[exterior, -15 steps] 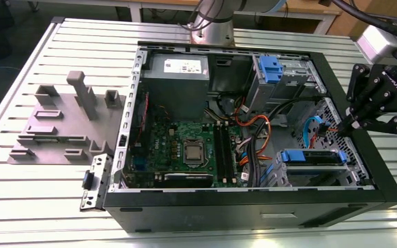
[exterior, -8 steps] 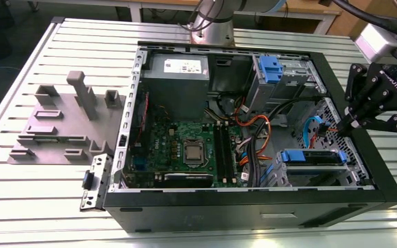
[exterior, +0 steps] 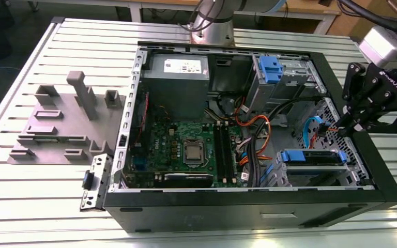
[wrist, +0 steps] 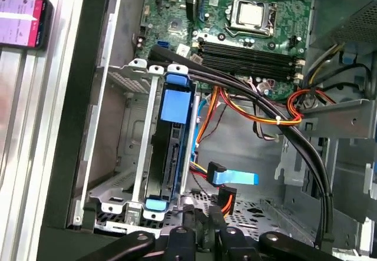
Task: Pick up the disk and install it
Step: 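Insert the first disk wire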
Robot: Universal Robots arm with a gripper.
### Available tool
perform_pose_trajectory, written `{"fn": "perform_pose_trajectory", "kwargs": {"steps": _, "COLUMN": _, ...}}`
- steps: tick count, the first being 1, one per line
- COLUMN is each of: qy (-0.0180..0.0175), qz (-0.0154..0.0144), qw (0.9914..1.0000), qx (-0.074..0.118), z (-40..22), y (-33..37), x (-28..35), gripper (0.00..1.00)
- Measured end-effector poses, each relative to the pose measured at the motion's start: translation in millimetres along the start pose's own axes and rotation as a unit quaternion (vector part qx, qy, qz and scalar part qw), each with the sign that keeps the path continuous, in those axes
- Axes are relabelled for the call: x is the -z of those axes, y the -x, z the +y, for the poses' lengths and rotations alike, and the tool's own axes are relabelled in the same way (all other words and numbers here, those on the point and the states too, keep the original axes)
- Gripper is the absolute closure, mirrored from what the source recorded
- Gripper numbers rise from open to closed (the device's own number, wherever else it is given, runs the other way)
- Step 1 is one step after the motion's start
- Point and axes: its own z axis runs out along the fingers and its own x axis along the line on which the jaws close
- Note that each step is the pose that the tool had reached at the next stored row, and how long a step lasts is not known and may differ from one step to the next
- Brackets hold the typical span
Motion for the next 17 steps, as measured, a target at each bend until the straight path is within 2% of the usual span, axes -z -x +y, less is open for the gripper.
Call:
{"fn": "perform_pose_trajectory", "kwargs": {"steps": 3, "qy": 0.0, "qz": 0.0001, "qw": 1.0, "qx": 0.002, "z": -2.6, "y": 0.4, "x": -0.7, "gripper": 0.75}}
{"fn": "perform_pose_trajectory", "kwargs": {"steps": 4, "qy": 0.0, "qz": 0.0, "qw": 1.0, "qx": 0.002, "z": -3.4, "y": 0.8, "x": -1.0, "gripper": 0.69}}
{"fn": "perform_pose_trajectory", "kwargs": {"steps": 5, "qy": 0.0, "qz": 0.0, "qw": 1.0, "qx": 0.002, "z": -4.1, "y": 1.2, "x": -1.3, "gripper": 0.69}}
{"fn": "perform_pose_trajectory", "kwargs": {"steps": 6, "qy": 0.0, "qz": 0.0001, "qw": 1.0, "qx": 0.003, "z": -4.9, "y": 1.7, "x": -1.7, "gripper": 0.63}}
{"fn": "perform_pose_trajectory", "kwargs": {"steps": 17, "qy": 0.0001, "qz": 0.0013, "qw": 0.99993, "qx": 0.012, "z": -7.3, "y": 4.6, "x": -10.0, "gripper": 0.64}}
